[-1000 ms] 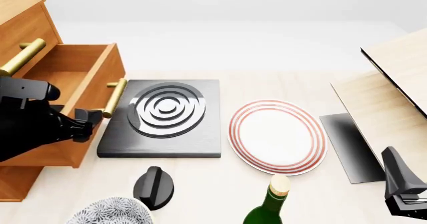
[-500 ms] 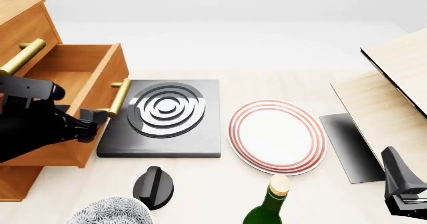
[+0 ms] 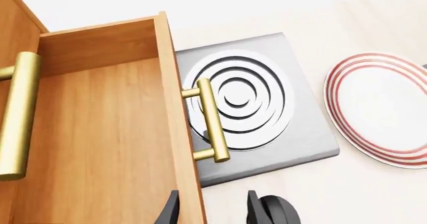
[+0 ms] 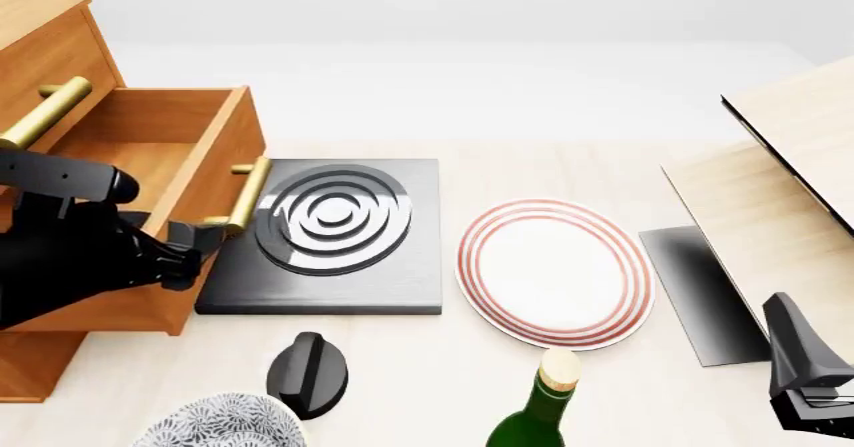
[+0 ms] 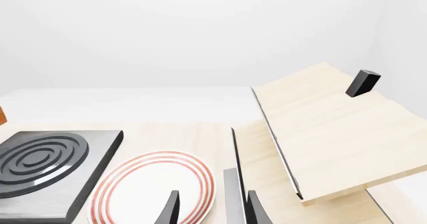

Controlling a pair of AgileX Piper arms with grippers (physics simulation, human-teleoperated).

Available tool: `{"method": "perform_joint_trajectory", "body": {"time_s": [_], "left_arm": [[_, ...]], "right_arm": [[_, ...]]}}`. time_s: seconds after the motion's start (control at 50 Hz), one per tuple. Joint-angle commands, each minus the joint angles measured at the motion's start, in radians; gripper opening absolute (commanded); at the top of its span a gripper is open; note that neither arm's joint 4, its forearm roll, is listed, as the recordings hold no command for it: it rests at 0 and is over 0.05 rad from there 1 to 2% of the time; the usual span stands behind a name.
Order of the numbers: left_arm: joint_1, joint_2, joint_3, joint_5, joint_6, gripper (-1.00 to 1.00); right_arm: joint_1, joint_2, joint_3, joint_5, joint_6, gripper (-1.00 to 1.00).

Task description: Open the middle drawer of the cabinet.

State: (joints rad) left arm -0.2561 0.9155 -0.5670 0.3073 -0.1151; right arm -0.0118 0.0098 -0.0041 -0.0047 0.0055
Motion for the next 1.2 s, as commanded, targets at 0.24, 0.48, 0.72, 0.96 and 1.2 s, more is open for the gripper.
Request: {"method": "perform_joint_trajectory", "body": {"time_s": [0.24,0.48,0.72,0.96,1.2], "left_arm": [[-0.046,-0.028,0.008,0.062,0.015,1.0],[-0.054,-0.012,-0.007,0.051,0.013,1.0],[-0.064,0.013,-0.015,0.033,0.011,1.0],[-0.078,0.024,-0.022,0.024,0.011,1.0],[-0.088,0.029,-0.027,0.022,0.013,1.0]], "right_arm": [[0.0,0.001,0.0,0.0,0.0,1.0],[0.0,0.0,0.0,0.0,0.0,1.0],[0.0,0.001,0.0,0.0,0.0,1.0],[0.0,0.0,0.0,0.0,-0.001,1.0],[0.0,0.001,0.0,0.0,0.0,1.0]]}}
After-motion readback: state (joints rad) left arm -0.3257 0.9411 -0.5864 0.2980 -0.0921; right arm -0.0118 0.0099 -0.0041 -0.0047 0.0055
